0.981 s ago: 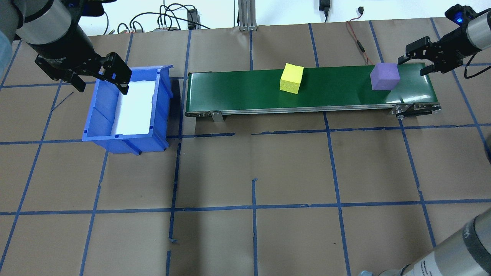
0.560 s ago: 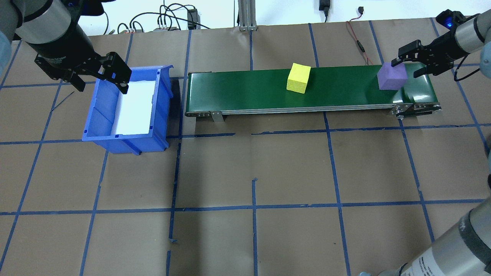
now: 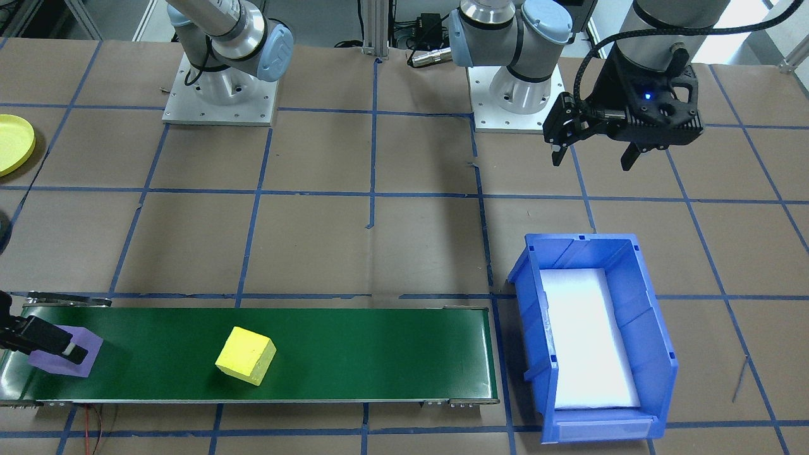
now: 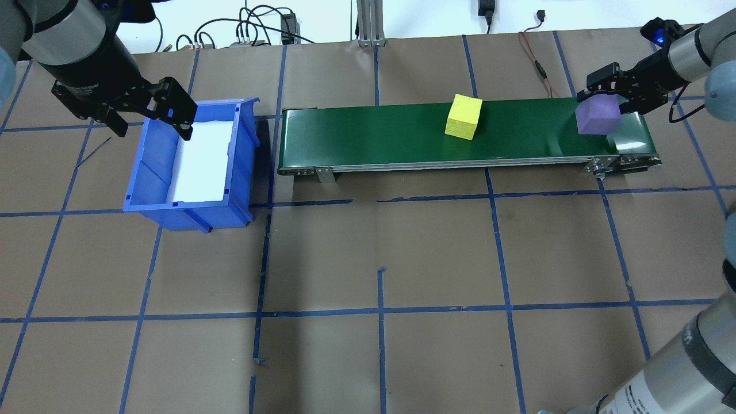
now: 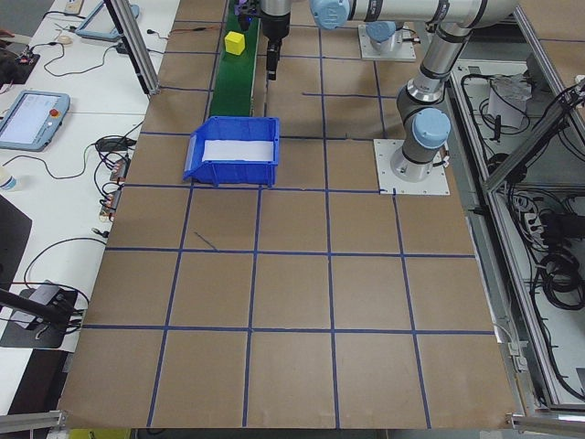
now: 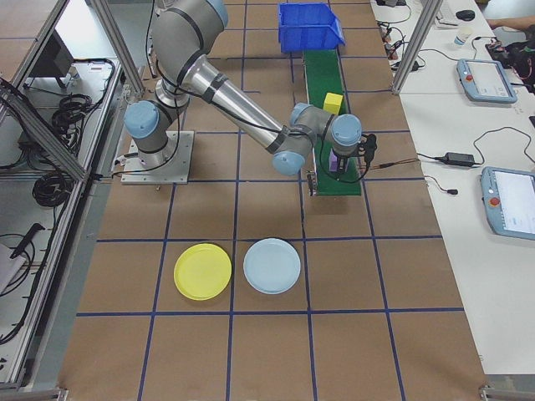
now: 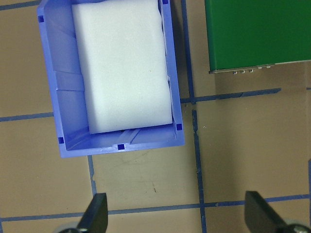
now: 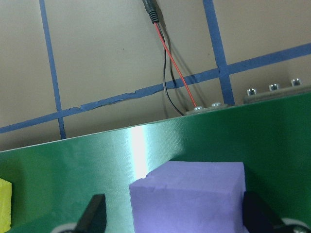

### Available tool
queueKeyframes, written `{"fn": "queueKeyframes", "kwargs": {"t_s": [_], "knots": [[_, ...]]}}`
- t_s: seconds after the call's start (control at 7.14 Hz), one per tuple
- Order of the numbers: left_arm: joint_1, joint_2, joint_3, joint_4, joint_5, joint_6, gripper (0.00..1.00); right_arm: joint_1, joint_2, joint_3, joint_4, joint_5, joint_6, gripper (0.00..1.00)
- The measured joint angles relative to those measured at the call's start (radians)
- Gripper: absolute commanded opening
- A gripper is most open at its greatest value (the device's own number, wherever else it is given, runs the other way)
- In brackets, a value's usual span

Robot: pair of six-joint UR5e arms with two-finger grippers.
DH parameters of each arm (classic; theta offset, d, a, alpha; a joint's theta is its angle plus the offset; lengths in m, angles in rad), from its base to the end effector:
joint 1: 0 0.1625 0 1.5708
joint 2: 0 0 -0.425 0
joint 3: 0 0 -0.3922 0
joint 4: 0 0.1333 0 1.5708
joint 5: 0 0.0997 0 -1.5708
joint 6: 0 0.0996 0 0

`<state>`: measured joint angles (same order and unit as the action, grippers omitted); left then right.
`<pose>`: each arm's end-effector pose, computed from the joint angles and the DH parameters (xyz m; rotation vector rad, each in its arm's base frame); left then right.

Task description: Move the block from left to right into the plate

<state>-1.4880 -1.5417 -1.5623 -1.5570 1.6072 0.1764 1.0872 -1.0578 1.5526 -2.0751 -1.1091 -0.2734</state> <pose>-0.0892 -0.4933 0.5078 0.1435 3.0947 -0.0717 -0.1469 -0.6619 0.2583 0.2808 2.6908 -0.2469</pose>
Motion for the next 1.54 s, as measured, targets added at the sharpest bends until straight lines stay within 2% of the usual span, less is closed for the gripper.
{"fn": "queueKeyframes", "kwargs": {"t_s": [0.28, 0.42, 0.7, 0.84, 1.12, 1.54], "knots": [[0.0, 0.0, 0.0, 0.0, -0.001, 0.0, 1.0, 0.0, 0.001, 0.004, 0.0, -0.046, -0.002, 0.33], [0.001, 0.0, -0.001, 0.0, -0.003, 0.0, 1.0, 0.0, -0.001, 0.005, 0.0, -0.08, -0.003, 0.22], [0.002, -0.001, 0.0, 0.001, -0.003, 0.0, 1.0, -0.001, -0.026, 0.0, 0.004, -0.159, -0.011, 0.22], [0.007, -0.001, -0.001, 0.0, -0.003, 0.001, 1.0, -0.004, -0.063, 0.0, 0.006, -0.211, -0.037, 0.22], [0.03, -0.001, 0.0, 0.0, -0.005, 0.002, 1.0, -0.078, -0.121, 0.013, 0.027, -0.299, -0.164, 0.23], [0.052, -0.004, 0.002, 0.003, -0.018, 0.001, 1.0, -0.343, -0.132, 0.045, 0.074, -0.312, -0.515, 0.26]]}}
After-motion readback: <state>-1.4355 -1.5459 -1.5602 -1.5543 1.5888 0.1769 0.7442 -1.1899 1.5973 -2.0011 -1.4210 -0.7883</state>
